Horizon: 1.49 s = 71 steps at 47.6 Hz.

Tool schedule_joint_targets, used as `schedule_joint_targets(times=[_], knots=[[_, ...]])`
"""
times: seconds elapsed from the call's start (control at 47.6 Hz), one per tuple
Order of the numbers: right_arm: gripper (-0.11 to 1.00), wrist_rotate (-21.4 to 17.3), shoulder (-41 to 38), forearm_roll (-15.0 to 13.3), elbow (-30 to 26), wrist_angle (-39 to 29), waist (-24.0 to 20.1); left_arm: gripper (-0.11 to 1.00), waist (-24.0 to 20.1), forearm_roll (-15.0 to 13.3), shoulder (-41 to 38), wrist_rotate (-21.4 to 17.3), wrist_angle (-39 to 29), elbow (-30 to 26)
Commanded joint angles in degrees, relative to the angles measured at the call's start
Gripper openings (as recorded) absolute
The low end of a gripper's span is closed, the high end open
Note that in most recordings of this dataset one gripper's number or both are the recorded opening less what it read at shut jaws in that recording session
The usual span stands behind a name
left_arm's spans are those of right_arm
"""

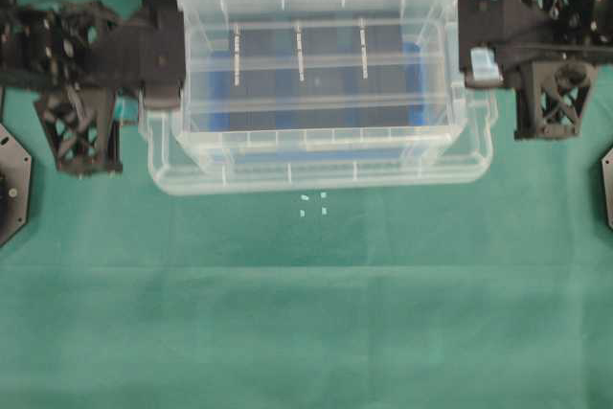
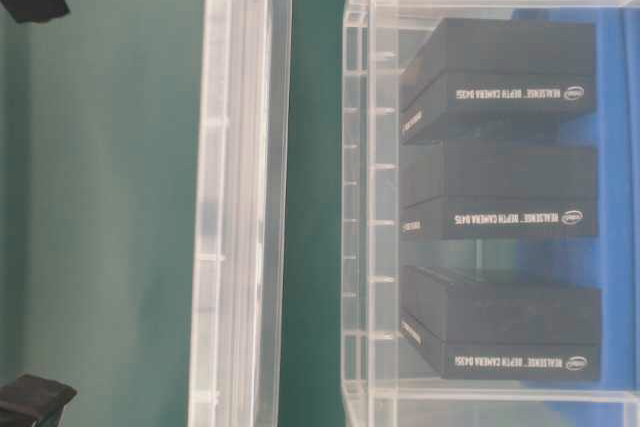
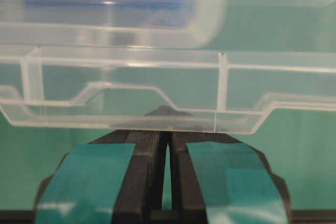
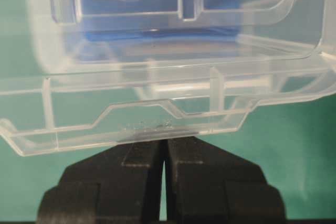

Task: Clamp the lid of the box with both arms, then lift and open it.
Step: 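Lift the clamped lid off the box and pull it toward the front, then lower the lid onto the cloth in front of the box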

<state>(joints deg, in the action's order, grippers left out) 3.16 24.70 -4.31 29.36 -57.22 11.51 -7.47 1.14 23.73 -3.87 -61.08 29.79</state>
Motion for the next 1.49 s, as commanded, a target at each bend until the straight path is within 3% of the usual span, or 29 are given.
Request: schedule_joint_targets(times=[0.0, 0.42, 1.092, 1.469], knots=[[0.0, -2.55, 0.18, 0.35, -3.96, 1.76, -4.92, 0.01, 2.02, -0.26, -0.44, 1.76, 1.58, -2.99], [0.0, -10.28, 0.18, -2.64, -3.96, 1.23, -13.89, 0.01, 10.11, 0.0, -0.79, 9.49, 1.58, -2.99], [0.0, -24.7, -3.08, -9.14, -5.89, -1.93, -27.95, 0.01, 18.19, 0.09, -2.64, 15.73, 2.02, -4.31], [0.0, -26.28, -5.45, -9.23, -8.0, -2.81, -31.2, 0.01, 20.65, 0.18, -5.01, 17.49, 1.67, -5.98]])
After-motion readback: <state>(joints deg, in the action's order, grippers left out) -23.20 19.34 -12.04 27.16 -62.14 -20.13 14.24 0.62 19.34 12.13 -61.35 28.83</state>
